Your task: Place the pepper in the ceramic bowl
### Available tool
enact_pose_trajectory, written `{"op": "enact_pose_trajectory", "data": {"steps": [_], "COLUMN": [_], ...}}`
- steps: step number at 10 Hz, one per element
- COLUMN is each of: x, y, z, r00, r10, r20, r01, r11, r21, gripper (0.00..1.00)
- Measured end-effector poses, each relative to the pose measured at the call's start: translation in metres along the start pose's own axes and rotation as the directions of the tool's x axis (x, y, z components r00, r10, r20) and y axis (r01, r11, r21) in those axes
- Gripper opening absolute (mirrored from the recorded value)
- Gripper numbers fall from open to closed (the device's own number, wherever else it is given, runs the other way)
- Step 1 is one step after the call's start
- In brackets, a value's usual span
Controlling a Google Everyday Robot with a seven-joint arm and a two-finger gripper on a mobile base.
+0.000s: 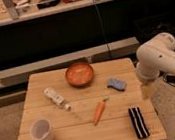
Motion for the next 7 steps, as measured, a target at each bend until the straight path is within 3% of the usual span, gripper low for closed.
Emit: {"op": "enact_pose_trajectory", "data": {"steps": [3,7], "x": [-0.014,-0.057], "y": [0.002,0.003], "z": [0.009,0.020], "r00": [1.000,0.990], "r10": [-0.027,-0.139], "r20": [0.002,0.025], "r01": [0.027,0.138], "r11": [1.000,0.990], "r21": [0.005,0.020], "gripper": [0.80,0.80]}}
